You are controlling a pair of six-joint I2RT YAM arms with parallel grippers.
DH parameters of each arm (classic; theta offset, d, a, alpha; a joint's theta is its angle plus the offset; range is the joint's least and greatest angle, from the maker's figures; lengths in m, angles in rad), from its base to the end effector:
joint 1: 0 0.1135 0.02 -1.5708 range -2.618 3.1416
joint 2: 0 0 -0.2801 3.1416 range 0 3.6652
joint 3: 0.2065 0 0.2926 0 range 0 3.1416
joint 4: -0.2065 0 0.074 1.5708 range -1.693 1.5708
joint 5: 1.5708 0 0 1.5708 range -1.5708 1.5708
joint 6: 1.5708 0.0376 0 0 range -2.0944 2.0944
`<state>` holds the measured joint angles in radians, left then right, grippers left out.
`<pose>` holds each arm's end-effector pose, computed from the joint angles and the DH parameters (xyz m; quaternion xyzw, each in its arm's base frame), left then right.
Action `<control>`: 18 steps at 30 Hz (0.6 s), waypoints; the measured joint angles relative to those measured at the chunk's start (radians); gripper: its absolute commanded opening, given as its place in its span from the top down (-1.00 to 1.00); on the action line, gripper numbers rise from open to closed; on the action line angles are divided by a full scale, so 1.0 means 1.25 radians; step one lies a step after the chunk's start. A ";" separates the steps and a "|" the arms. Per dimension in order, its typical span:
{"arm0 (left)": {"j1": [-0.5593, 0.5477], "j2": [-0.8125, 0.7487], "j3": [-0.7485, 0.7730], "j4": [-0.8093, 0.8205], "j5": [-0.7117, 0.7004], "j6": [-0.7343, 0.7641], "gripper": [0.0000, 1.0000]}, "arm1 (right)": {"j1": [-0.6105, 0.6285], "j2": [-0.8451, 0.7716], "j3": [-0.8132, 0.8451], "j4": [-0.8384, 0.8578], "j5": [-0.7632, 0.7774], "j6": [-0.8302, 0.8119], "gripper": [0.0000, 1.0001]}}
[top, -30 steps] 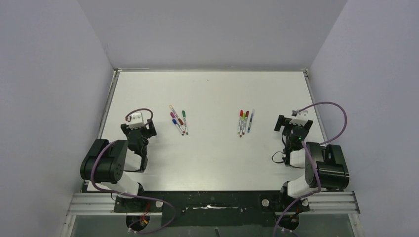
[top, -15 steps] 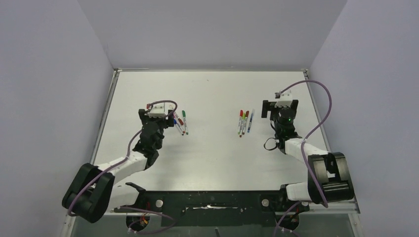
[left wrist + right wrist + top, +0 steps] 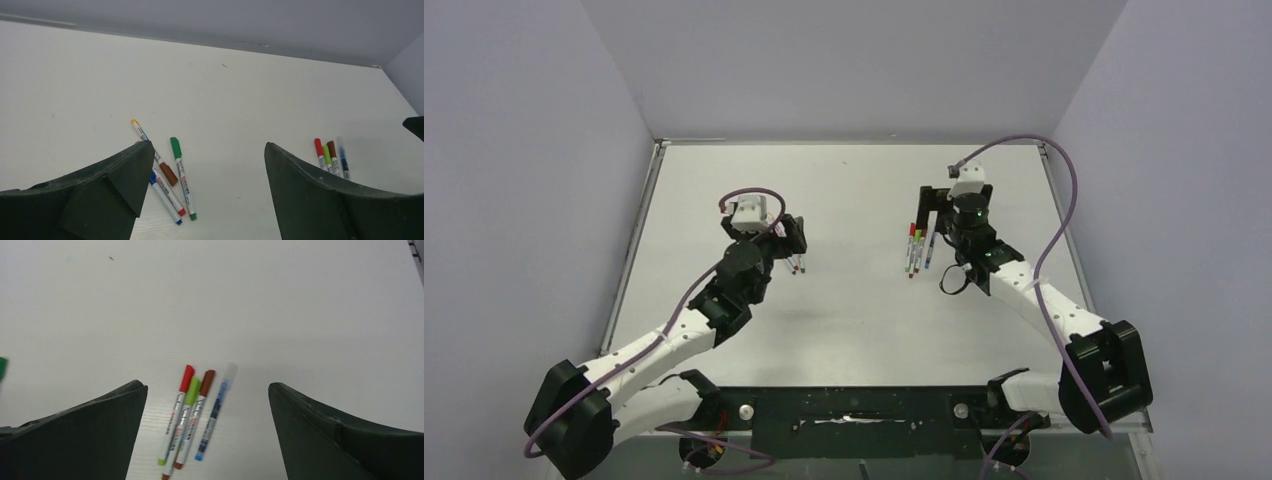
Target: Open the pen caps
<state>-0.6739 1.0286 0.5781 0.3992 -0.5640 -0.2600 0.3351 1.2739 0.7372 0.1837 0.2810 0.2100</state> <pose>0.2196 -0.1497 0.2773 -0.0445 0.7209 -0.1176 0.6815 0.3039 0.0948 0.2484 0.0292 0.8156 0.0418 0.5763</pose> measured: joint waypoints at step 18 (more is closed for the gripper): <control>-0.006 0.031 -0.138 0.081 0.261 -0.125 -0.64 | -0.035 0.305 0.302 -0.354 -0.103 0.149 -0.95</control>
<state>-0.6815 1.0672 0.4057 0.5007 -0.2375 -0.4156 0.2913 1.6558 1.1141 -0.2588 0.1524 0.3958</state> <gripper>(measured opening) 0.819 0.976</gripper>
